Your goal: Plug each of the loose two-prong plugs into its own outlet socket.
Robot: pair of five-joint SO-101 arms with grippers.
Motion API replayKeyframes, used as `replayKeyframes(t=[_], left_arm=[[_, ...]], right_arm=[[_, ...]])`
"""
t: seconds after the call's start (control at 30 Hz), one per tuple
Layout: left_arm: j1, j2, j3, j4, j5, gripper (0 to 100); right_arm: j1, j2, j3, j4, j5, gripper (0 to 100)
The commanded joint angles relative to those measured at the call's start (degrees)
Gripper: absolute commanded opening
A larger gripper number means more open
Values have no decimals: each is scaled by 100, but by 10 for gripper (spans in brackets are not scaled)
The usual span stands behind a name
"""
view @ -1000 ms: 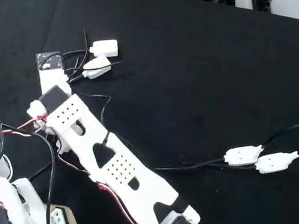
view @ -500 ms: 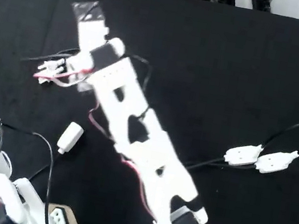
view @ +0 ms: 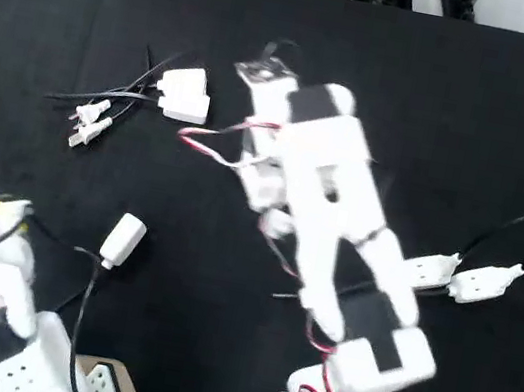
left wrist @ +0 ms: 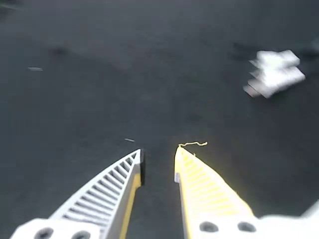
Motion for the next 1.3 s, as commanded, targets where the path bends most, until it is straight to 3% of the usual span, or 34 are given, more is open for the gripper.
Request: replayKeyframes(t=[0.0, 0.17, 0.37, 0.47, 0.63, 0.87, 1.0, 1.27], left_arm=[[901, -35, 207, -185, -70, 123], [1666, -26, 602, -352, -97, 123], [1657, -35, 1253, -352, -519, 121], [1657, -35, 1244, -334, -615, 120], [1657, -26, 1288, -237, -659, 120], [1657, -26, 1288, -229, -668, 123], [1657, -26, 1314, -237, -668, 123], [1657, -26, 1341, -264, -668, 123]], right_arm=[[695, -435, 585, 149, 1213, 56], [923, -444, 1288, -712, 1600, 57], [132, -435, 2158, -1327, 1600, 61], [-158, -479, 2431, -1679, 1600, 132], [-369, -497, 2053, -1046, 1609, 231], [26, -497, 1218, 167, 2119, 234], [158, -462, 1701, 97, 2259, 233], [44, -875, 3670, -1415, 1837, 233]])
